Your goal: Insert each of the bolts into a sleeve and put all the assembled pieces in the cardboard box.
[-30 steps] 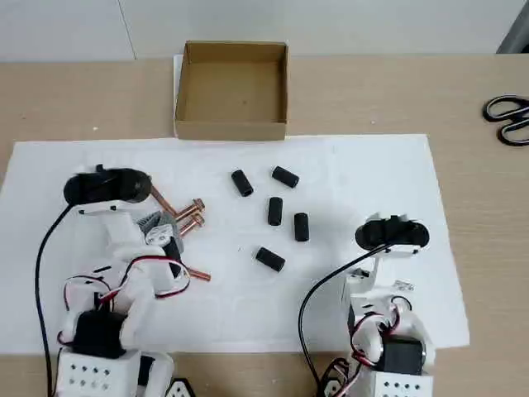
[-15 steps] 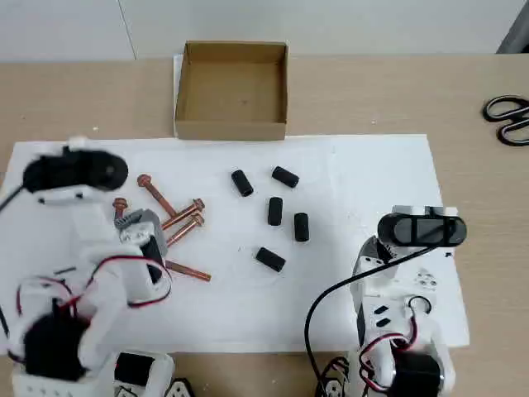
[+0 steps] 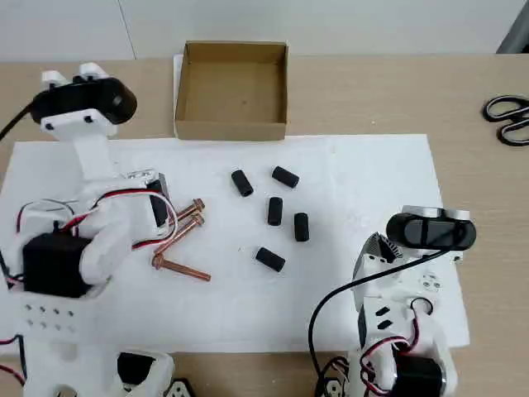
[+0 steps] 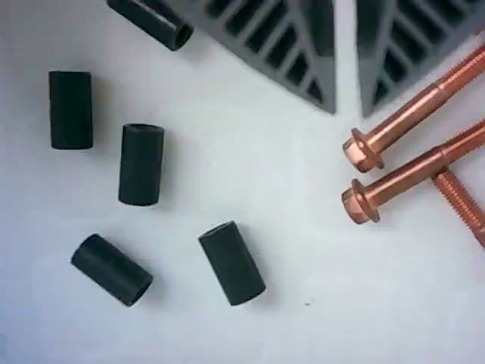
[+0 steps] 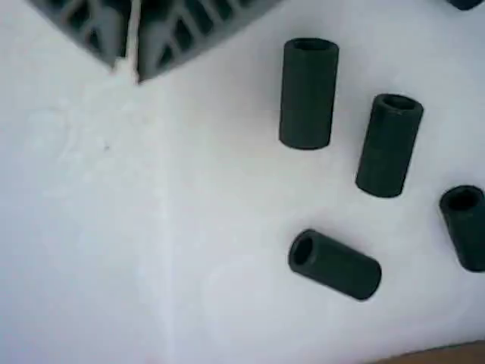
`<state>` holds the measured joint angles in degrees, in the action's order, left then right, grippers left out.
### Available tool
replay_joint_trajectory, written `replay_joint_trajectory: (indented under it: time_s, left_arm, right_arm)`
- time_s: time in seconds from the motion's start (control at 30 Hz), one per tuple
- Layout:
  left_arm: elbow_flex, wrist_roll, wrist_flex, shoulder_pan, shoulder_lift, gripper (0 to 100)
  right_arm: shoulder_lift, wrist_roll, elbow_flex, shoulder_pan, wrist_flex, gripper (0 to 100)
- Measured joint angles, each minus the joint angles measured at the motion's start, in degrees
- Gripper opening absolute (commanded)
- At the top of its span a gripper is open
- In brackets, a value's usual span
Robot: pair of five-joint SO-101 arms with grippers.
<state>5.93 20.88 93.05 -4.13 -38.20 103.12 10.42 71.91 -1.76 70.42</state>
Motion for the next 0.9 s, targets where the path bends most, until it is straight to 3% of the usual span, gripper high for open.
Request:
replay_joint_trajectory:
  time_s: [0.27,0.57,0.9]
  left_arm:
    - [0.0,0.0,-0.97,0.0,0.26,1]
    - [0.0,0.0,-1.05,0.0,0.26,1]
    - [-0.35,-0.26,2.29,0.88,5.45,1]
  right_arm:
    - [-2.64,0.0,-5.19,0.0,0.0,0.3]
    - [-29.71,5.36,-24.79,0.0,0.79,0.3]
    - [-56.97,7.56,-49.32,3.52,14.15,0.3]
